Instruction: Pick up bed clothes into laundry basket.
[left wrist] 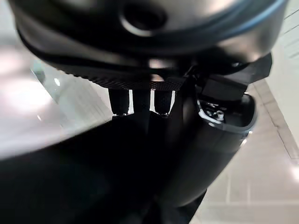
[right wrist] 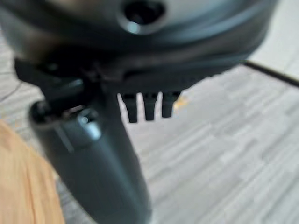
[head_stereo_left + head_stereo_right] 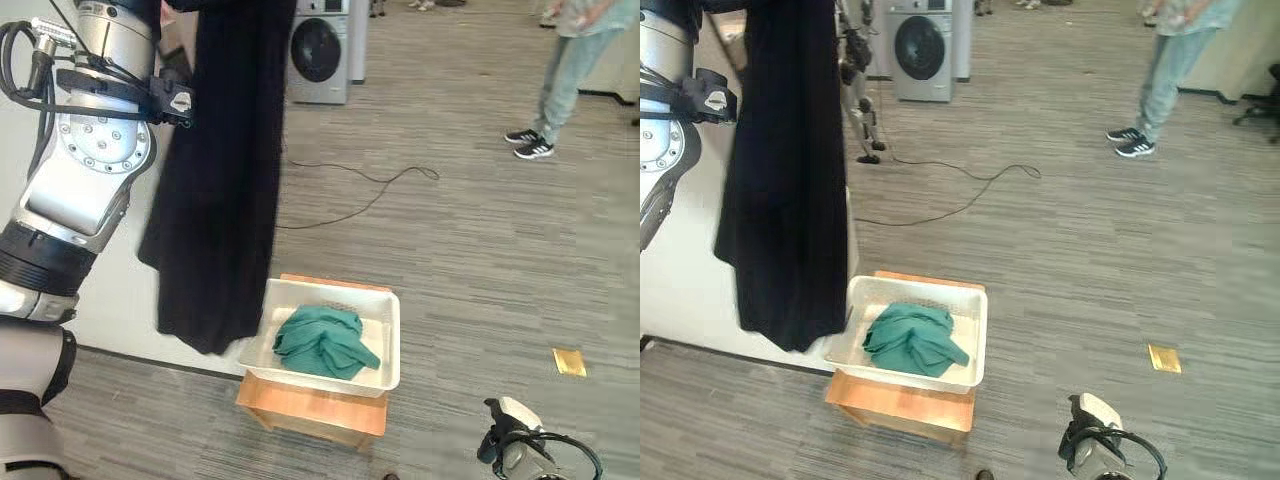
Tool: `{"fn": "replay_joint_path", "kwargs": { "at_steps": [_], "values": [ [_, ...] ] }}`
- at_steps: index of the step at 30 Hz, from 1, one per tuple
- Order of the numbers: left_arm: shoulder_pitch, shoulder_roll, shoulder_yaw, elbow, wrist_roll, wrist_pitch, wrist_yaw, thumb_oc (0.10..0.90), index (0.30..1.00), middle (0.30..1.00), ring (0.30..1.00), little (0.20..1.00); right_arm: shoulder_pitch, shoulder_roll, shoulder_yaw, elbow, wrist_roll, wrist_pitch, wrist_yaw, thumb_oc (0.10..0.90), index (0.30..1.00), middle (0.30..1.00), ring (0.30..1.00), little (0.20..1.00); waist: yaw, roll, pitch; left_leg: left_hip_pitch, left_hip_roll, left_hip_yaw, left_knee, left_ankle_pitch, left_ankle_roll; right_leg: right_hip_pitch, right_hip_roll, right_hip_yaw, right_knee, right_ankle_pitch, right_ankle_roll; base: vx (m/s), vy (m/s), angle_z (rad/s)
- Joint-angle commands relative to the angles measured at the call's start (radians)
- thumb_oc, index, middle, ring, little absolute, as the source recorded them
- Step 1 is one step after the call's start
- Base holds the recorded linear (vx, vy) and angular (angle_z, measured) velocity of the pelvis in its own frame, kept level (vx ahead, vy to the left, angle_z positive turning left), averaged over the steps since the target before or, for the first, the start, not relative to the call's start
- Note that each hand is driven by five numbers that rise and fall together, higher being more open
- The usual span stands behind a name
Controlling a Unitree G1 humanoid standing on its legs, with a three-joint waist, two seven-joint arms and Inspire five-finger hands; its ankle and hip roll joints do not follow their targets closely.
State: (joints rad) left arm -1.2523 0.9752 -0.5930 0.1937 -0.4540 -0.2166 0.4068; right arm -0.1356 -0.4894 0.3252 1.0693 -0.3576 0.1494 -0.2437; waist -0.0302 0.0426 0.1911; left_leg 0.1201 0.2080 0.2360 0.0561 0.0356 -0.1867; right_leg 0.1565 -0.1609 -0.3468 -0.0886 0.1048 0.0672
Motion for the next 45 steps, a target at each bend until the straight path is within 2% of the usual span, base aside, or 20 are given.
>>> {"fn": "replay_joint_path", "kwargs": {
  "at_steps": [1,4,6,10,18,22,27,36,40,45],
  "values": [
    [-0.275,0.051,0.055,0.135,0.063,-0.032,0.137,0.400,0.300,0.300,0.300,0.300,-0.063,-0.015,0.011,0.000,0.051,-0.064,-0.046,0.800,0.900,0.900,0.900,0.900,0.049,0.011,-0.021,-0.104,-0.049,-0.119,-0.004,-0.018,0.058,0.071,-0.030,-0.034,0.001,-0.179,0.100,0.01,-0.009,0.07],
    [-0.370,0.040,-0.008,0.225,0.136,0.004,0.172,0.400,0.300,0.300,0.300,0.300,-0.049,0.003,0.008,0.012,0.089,-0.083,-0.050,0.800,0.900,0.900,0.900,0.900,0.042,0.024,-0.020,-0.118,-0.059,-0.182,-0.076,0.022,0.052,0.063,-0.011,-0.012,0.001,-0.178,0.103,0.03,0.009,-0.19],
    [-0.405,0.035,-0.040,0.280,0.189,0.027,0.178,0.400,0.300,0.300,0.300,0.300,-0.042,0.011,0.007,0.024,0.110,-0.097,-0.054,0.800,0.900,0.900,0.900,0.900,0.035,0.025,-0.011,-0.126,-0.050,-0.195,-0.103,0.046,0.047,0.070,0.002,0.002,0.001,-0.188,0.098,0.04,0.000,-0.25],
    [-0.362,0.010,-0.016,0.315,0.250,0.061,0.176,0.400,0.300,0.300,0.300,0.300,-0.005,0.022,-0.010,0.038,0.157,-0.115,-0.047,0.800,0.900,0.900,0.900,0.900,0.005,0.026,-0.024,-0.091,-0.032,-0.178,-0.137,0.046,0.047,0.078,0.024,0.014,0.001,-0.198,0.094,0.09,0.019,-0.09],
    [-0.293,-0.009,0.018,0.340,0.326,0.105,0.175,0.400,0.300,0.300,0.300,0.300,0.024,0.017,-0.047,0.026,0.200,-0.121,-0.057,0.800,0.900,0.900,0.900,0.900,-0.035,0.014,-0.043,-0.065,-0.015,-0.116,-0.143,0.033,0.044,0.047,0.023,0.050,0.001,-0.187,0.101,0.06,0.027,-0.16],
    [-0.223,-0.014,0.051,0.297,0.378,0.121,0.167,0.400,0.300,0.300,0.300,0.300,0.037,0.018,-0.052,0.011,0.187,-0.118,-0.062,0.800,0.900,0.900,0.900,0.900,-0.039,0.017,-0.041,-0.051,-0.016,-0.091,-0.143,0.020,0.050,0.043,0.013,0.060,0.001,-0.181,0.108,0.05,0.041,-0.18],
    [-0.203,-0.032,0.052,0.302,0.426,0.134,0.155,0.400,0.300,0.300,0.300,0.300,0.047,0.017,-0.048,-0.010,0.177,-0.119,-0.059,0.800,0.900,0.900,0.900,0.900,-0.046,0.011,-0.042,-0.050,-0.017,-0.074,-0.143,0.009,0.052,0.033,0.003,0.062,0.001,-0.175,0.114,0.03,0.018,-0.12],
    [-0.192,-0.036,0.061,0.286,0.401,0.123,0.147,0.400,0.300,0.300,0.300,0.300,0.061,0.009,-0.050,-0.030,0.167,-0.117,-0.062,0.800,0.900,0.900,0.900,0.900,-0.046,0.007,-0.043,-0.055,-0.025,-0.081,-0.143,-0.002,0.057,0.033,-0.004,0.055,0.001,-0.177,0.117,0.00,0.001,0.00],
    [-0.214,-0.025,0.052,0.286,0.398,0.120,0.157,0.400,0.300,0.300,0.300,0.300,0.063,0.006,-0.045,-0.035,0.167,-0.122,-0.061,0.800,0.900,0.900,0.900,0.900,-0.044,0.006,-0.049,-0.049,-0.027,-0.085,-0.143,-0.006,0.058,0.039,-0.004,0.053,0.001,-0.179,0.118,0.00,0.000,0.00],
    [-0.313,0.026,0.006,0.316,0.385,0.124,0.184,0.400,0.300,0.300,0.300,0.300,0.064,0.003,-0.035,-0.051,0.166,-0.130,-0.055,0.800,0.900,0.900,0.900,0.900,-0.036,0.012,-0.063,-0.035,-0.027,-0.088,-0.143,-0.011,0.059,0.050,-0.004,0.050,0.001,-0.182,0.119,0.00,0.000,0.00]
  ]
}}
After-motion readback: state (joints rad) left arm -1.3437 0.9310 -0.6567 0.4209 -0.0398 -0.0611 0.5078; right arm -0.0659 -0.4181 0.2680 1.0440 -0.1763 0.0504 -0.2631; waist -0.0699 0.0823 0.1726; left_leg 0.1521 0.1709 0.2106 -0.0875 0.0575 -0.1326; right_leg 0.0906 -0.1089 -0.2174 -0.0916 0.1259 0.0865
